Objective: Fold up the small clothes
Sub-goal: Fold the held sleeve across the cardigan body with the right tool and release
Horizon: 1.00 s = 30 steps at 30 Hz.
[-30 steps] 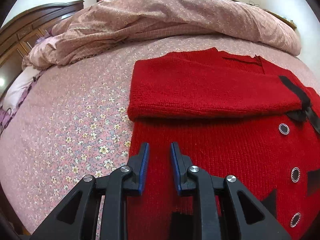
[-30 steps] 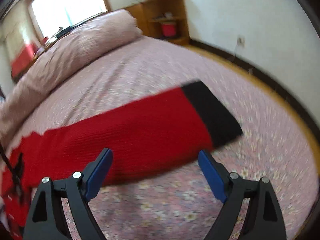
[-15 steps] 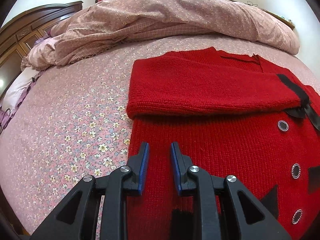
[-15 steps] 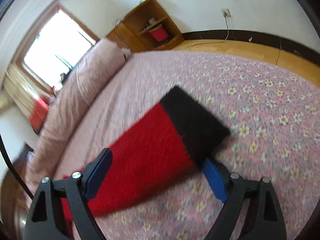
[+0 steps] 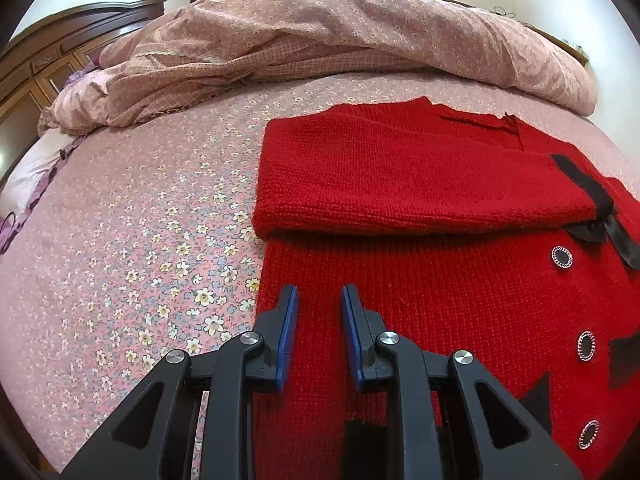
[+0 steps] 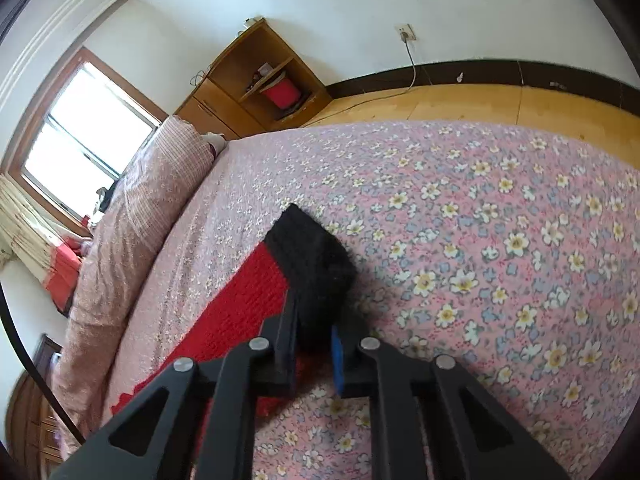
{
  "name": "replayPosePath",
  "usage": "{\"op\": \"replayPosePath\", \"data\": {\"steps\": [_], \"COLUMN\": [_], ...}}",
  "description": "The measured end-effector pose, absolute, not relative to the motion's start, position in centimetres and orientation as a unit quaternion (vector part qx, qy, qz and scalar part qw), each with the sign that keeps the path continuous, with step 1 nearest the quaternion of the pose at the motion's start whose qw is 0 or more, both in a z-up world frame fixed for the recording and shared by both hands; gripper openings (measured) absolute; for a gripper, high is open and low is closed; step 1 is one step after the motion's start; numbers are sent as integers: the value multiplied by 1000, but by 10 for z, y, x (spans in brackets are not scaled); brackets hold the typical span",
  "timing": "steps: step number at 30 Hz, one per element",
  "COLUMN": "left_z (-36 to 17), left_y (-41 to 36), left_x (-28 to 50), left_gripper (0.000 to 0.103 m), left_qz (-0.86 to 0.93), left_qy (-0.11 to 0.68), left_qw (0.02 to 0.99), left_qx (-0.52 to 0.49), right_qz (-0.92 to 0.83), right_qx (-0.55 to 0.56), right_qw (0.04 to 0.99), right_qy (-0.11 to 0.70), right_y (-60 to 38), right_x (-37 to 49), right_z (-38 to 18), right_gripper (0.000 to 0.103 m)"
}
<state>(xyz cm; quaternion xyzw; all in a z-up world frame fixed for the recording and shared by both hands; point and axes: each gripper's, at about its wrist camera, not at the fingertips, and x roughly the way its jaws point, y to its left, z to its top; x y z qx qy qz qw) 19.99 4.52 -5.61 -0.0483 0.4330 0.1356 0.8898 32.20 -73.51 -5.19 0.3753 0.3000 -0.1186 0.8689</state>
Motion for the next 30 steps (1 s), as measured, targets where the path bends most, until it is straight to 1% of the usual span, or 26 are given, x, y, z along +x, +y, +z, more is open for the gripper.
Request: {"op": "replayPosePath", "data": {"steps": [3, 7, 10, 15, 18, 21, 25, 30], "left_z": [-53, -46, -37, -21, -14, -13, -15, -26], "left_y": [48, 52, 57, 74, 86, 101, 115, 130], "left_x": [199, 198, 197, 203, 215, 224, 233, 245], "left_gripper": [16, 16, 16, 16, 16, 16, 16, 16], "left_qz": [133, 135, 140, 151, 141, 124, 130, 128], "left_qy": [429, 420, 405, 380, 371, 362, 368, 396], "left_qw": [891, 895, 900, 908, 914, 917, 914, 899], "left_qx": [-58, -68, -77, -90, -88, -112, -113, -138], "right_qz": [-124, -84, -32, 44, 76, 111, 161, 216], "right_qx": [361, 303, 254, 160, 97, 52, 45, 48], "right_qw": [876, 905, 926, 950, 958, 959, 952, 942], "right_qy": [296, 286, 277, 263, 258, 257, 257, 253], "right_y": [-721, -675, -618, -504, -431, -357, -282, -184], "right_x": [328, 345, 363, 381, 378, 380, 378, 381], "right_z": [-37, 0, 33, 72, 84, 93, 96, 91], "right_gripper": [12, 11, 11, 11, 11, 11, 11, 11]}}
